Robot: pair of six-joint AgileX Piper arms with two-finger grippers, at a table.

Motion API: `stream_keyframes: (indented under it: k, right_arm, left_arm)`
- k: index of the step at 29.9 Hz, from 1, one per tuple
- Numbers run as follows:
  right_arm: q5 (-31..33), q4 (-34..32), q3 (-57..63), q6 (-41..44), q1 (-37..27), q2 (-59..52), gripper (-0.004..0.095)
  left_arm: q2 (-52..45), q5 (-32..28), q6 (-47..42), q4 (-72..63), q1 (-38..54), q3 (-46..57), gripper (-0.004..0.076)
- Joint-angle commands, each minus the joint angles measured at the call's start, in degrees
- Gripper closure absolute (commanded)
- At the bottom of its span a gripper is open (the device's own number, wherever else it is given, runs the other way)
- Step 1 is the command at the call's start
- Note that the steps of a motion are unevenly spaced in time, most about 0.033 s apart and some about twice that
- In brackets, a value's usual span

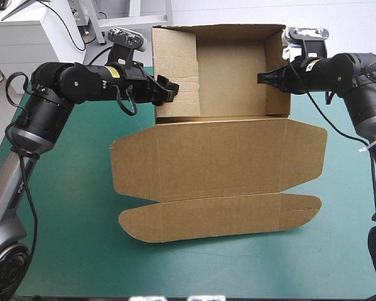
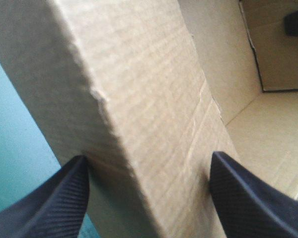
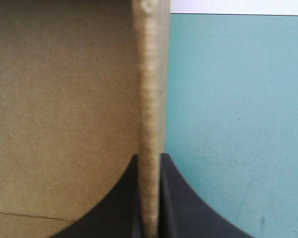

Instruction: Fold the box

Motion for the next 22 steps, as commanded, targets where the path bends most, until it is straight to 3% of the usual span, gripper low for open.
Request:
stream_keyframes:
  k: [1,9,12,20,22]
  right_arm:
    - [-3.5,4.1,-1.6,0.0,0.8,-2.6,0.0922]
    - [-3.5,4.3,-1.6,-0.6,0.8,-2.6,0.0923]
    - [-3.5,4.9,-1.6,-0.7,0.8,-2.6,0.0923]
    - [-2.0,3.8,-1.6,-2.3,0.8,-2.4,0.0922]
    - [-0.7,2.5,-1.6,-2.6,0.8,-2.2,0.0922]
  left_arm:
    - [-2.2,-4.3,-5.9,4.8,-1.5,-2.0,0.0239]
    - [-0.7,-3.0,-11.5,11.5,-1.5,-2.0,0.0241]
    - [0.1,-3.2,-12.1,11.0,-1.5,-2.0,0.0283]
    - [2.8,-5.8,-9.5,5.4,-1.5,-2.0,0.0701]
    - [3.5,-6.0,-8.2,3.9,-1.5,-2.0,0.0729]
